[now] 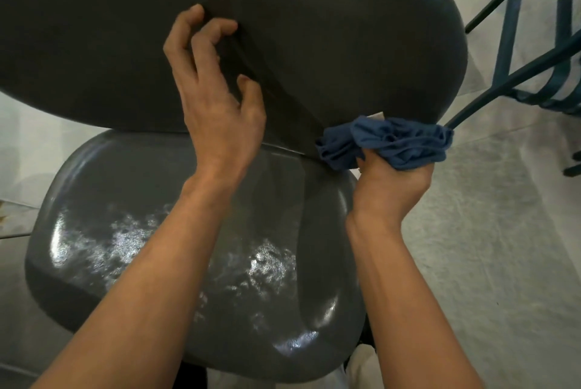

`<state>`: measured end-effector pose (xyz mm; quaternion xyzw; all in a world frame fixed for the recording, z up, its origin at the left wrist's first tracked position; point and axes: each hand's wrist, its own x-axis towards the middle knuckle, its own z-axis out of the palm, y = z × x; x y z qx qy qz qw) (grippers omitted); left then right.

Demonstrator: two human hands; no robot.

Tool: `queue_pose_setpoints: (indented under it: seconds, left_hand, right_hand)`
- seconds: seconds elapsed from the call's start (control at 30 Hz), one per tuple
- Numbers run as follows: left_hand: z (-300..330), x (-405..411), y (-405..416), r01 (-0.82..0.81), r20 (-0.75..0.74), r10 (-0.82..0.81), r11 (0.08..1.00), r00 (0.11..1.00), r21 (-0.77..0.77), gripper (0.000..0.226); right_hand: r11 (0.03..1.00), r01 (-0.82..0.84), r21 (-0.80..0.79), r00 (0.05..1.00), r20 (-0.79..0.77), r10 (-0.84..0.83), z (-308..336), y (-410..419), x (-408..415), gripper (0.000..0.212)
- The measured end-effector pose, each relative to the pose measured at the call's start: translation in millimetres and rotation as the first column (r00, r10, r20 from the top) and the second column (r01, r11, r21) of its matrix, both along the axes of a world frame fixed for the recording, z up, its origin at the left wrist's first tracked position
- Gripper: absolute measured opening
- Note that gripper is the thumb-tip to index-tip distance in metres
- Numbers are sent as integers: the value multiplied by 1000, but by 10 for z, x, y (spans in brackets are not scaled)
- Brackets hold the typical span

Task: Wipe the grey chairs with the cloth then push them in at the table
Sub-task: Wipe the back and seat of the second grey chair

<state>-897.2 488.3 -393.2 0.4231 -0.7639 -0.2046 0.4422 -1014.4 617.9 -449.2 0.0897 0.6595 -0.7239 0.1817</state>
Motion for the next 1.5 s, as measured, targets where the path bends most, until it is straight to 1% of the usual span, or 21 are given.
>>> queue_pose_setpoints:
  seconds: [0.07,0.13,0.27,0.4,0.5,0.6,0.7,0.77,0.83,0.9,0.93,0.97,1.03,1.07,1.1,1.17,1.2,1.27,1.37,1.43,1.5]
  left_hand:
    - [-11,34,-17,0,0,0,1000,1000,-5,54]
    - [-15,46,-21,-13,-12,13,1000,1000,10,55]
    - [-20,52,21,-36,-20,36,999,999,41,56]
    - [-72,98,123,-50,-28,55,987,998,156,54]
    - [-200,66,344,31,-76,-1,917,997,398,41]
    - [-246,-53,633,221,-120,-186,816,975,533,36]
    - [-156,-153,783,287,-168,-233,806,958,517,38]
    - [-71,-182,806,272,-191,-205,846,960,459,39]
    - [-5,-214,830,287,-211,-223,890,952,353,46]
    - [12,-279,838,291,-198,-246,924,949,249,56]
    - [8,-322,827,270,-178,-234,938,956,217,58]
    - [-4,-368,804,237,-149,-210,953,966,191,58]
    - [-60,-445,742,168,-92,-156,975,983,146,55]
    - [-98,-467,717,145,-73,-136,980,988,136,55]
    - [-143,-482,709,129,-60,-122,983,991,134,55]
    - [-264,-499,725,113,-40,-109,985,993,126,58]
    - [-334,-507,743,105,-26,-102,987,994,122,58]
    - [-533,-515,806,59,10,-61,986,998,158,59]
    - [-933,-472,886,-49,-29,65,921,997,387,62]
    - [-1137,-420,886,-124,-62,194,810,979,572,58]
    - [-1267,-351,796,-185,-54,290,733,955,655,50]
  right_hand:
    - [999,36,7,998,53,-36,-17,-37,33,65]
    - [998,56,0,981,185,-55,-47,-105,87,57]
    - [999,33,-36,857,515,-10,-55,-309,172,39]
    - [998,-13,-58,830,557,43,110,-324,167,30]
    - [991,-115,-75,864,485,137,385,-241,219,33]
    - [963,-246,-112,881,388,271,760,-173,267,35]
    - [890,-411,-199,815,358,456,1096,-30,217,33]
    - [792,-553,-259,734,299,610,1290,76,155,32]
    - [671,-702,-240,638,207,742,1463,122,70,35]
    - [556,-821,-129,541,139,830,1619,128,-61,42]
    - [504,-863,-22,499,110,860,1679,136,-135,41]
    - [442,-885,144,455,70,888,1716,151,-214,35]
    - [349,-798,491,400,-1,916,1744,205,-393,20]
    - [365,-729,579,424,-37,905,1760,235,-469,22]
    - [426,-677,600,475,-85,876,1783,245,-544,26]
    - [551,-591,590,550,-204,809,1799,241,-687,15]
    - [578,-560,594,564,-237,791,1784,224,-755,15]
    - [605,-535,590,578,-266,771,1705,206,-882,31]
    - [568,-515,641,479,-334,812,1593,114,-851,40]
    - [582,-464,668,453,-386,804,1501,86,-810,41]
    - [600,-429,675,466,-403,788,1411,76,-765,36]
